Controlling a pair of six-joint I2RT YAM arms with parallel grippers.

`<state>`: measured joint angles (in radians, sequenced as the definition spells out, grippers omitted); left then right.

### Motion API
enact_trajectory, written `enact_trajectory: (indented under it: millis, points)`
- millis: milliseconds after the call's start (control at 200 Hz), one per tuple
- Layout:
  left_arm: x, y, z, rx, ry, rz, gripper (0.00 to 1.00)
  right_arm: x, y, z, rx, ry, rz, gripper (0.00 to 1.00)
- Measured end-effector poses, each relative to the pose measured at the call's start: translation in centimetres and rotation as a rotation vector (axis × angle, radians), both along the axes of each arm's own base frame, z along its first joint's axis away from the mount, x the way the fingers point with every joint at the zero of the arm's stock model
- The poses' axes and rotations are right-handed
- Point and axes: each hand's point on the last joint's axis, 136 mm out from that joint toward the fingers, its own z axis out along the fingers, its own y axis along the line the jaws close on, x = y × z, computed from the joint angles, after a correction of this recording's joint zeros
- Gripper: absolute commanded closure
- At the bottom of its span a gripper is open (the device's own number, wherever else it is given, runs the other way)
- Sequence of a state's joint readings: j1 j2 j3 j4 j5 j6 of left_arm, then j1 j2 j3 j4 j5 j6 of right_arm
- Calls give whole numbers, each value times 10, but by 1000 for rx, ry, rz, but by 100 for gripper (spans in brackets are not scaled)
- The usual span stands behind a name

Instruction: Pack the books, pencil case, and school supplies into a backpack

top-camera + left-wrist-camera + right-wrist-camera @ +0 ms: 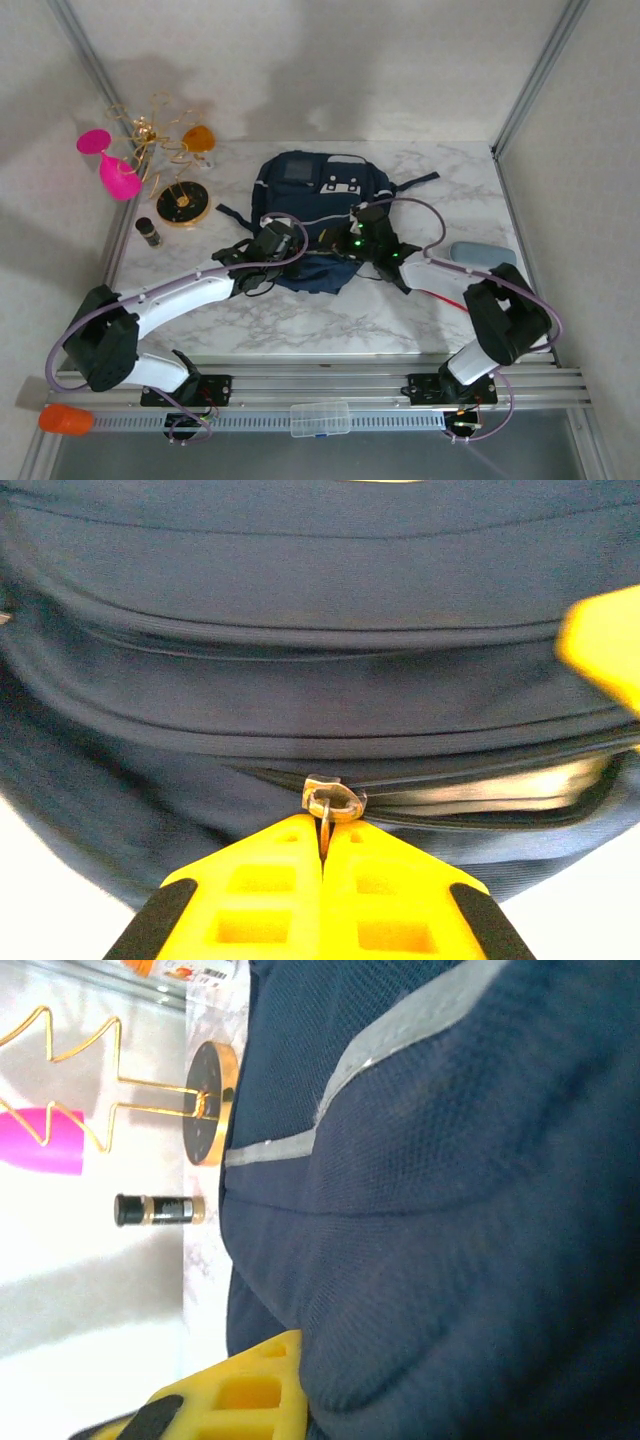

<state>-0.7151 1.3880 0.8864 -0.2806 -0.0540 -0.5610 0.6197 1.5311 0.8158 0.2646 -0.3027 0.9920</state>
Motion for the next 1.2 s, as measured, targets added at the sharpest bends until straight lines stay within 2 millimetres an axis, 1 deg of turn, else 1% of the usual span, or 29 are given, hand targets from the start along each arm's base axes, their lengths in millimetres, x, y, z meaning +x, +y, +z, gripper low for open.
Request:
enact_trajectory:
  millis: [80,145,190,265,290,335,410,456,491,531,591,626,706,781,801,891,906,926,941,961,976,1041,1106,1201]
  points:
    - [-1,13,-6,26,14,27,100,0,-21,6,-1,-13,34,100]
    - [4,24,-9,33,21,54,100,-1,-34,8,4,-7,63,100]
    - [8,28,-9,28,18,69,100,-2,-39,8,5,-5,84,100]
    - [12,30,-11,18,27,71,100,-4,-38,7,6,-9,111,100]
    - [12,30,-12,17,32,69,100,-5,-38,7,5,-12,118,93]
    - [11,27,-15,13,43,61,100,-5,-37,6,3,-12,129,73]
    - [9,24,-18,14,49,50,100,-5,-41,2,-16,-5,133,55]
    - [7,21,-18,19,48,43,91,-6,-45,0,-34,-6,132,43]
    - [4,19,-18,25,48,34,86,-6,-50,-1,-54,-5,119,37]
    - [1,17,-18,34,49,24,79,-7,-59,0,-75,-4,99,31]
    - [-6,15,-16,30,49,16,68,-7,-77,8,-102,-19,57,25]
    - [-10,15,-14,21,43,12,66,-8,-89,12,-114,-27,26,21]
    - [-21,19,-8,7,38,6,63,-10,-127,20,-138,-26,-90,13]
    - [-27,21,0,-8,26,4,61,-13,-169,16,-167,-3,-220,3]
    - [-28,21,3,-18,21,1,60,-14,-178,13,-174,6,-249,2]
    - [-32,11,15,-75,2,-21,57,-14,-233,-5,-207,85,-425,1]
    - [-32,9,17,-85,-2,-29,57,-13,-247,-9,-216,104,-472,1]
    - [-32,6,19,-100,-6,-33,57,-13,-259,-13,-215,123,-509,1]
    - [-32,4,21,-109,-9,-38,57,-12,-274,-16,-223,140,-560,1]
    - [-32,0,22,-121,-13,-45,57,-11,-286,-19,-225,156,-603,1]
    - [-32,-2,23,-128,-13,-49,56,-11,-301,-23,-234,172,-656,1]
    - [-28,-13,23,-139,-11,-66,54,-11,-345,-35,-256,221,-809,1]
    - [-21,-24,24,-145,-7,-76,53,-14,-374,-48,-286,269,-910,1]
    - [-11,-44,29,-166,-14,-108,47,-11,-402,-66,-335,347,-989,1]
